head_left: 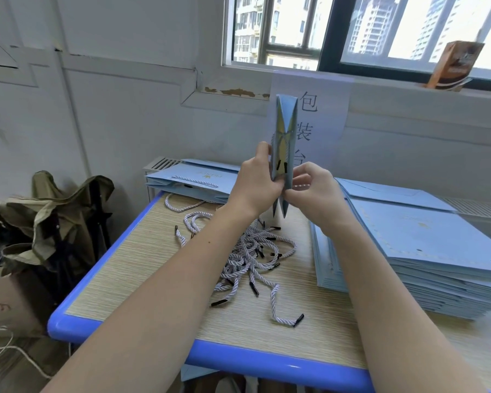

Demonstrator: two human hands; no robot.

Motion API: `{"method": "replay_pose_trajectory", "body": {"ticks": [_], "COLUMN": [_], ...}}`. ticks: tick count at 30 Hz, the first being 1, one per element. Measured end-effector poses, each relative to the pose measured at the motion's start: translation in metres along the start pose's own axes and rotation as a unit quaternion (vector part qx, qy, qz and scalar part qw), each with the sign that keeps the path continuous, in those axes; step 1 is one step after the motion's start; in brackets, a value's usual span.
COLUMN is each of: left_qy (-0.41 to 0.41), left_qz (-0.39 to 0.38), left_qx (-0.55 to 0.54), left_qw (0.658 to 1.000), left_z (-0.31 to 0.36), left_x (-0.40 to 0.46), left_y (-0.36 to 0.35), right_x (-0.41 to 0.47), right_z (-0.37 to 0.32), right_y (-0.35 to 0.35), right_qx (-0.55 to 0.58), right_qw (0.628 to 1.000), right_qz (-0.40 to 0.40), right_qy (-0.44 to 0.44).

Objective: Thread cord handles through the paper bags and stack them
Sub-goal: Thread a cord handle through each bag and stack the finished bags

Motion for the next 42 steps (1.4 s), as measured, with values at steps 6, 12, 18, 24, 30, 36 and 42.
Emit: {"method": "replay_pose_trajectory", "body": {"ticks": [6,12,18,24,30,36,42], "left_qy": [0.014,-0.001,-0.057,-0.129,-0.074,-0.016,0.059], "left_qz": [0.008,0.022,0.11,0.134,0.105,0.093,0.096], "left_qx": [0.003,-0.057,-0.047,0.0,-0.025,-0.006,-0.034], "left_qw": [1.0,0.998,0.991,0.983,0.991,0.996,0.993], "left_z": [0.001,0.016,0.018,0.032,0.02,0.008,-0.001], "left_x": [0.0,-0.001,0.001,-0.006,-0.003,0.0,0.0], "left_y": [0.001,0.003,0.016,0.021,0.013,0.01,0.015], "right_x": [0.0,0.0,0.001,0.0,-0.001,-0.003,-0.004], "right_z": [0.0,0.0,0.0,-0.001,-0.003,-0.009,-0.013], "right_y": [0.0,0.001,-0.001,-0.001,0.0,-0.003,-0.005], "right_qx": [-0.014,-0.012,-0.018,-0.016,-0.021,-0.04,-0.062], "right_qw": [1.0,1.0,1.0,1.0,1.0,0.998,0.996], "right_qz": [-0.003,-0.005,-0.007,-0.004,-0.005,-0.009,-0.002], "right_qy": [0.007,0.003,0.006,0.008,0.013,0.04,0.059]}}
Point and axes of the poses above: each hand's wrist, its own x-axis towards the middle knuckle, its own y-axis out of the back of the hand, z = x × y, the point moved 8 cm from there along x, towards the middle knuckle, and after that the axes turned 10 degrees about -x, right-handed, at the moved point
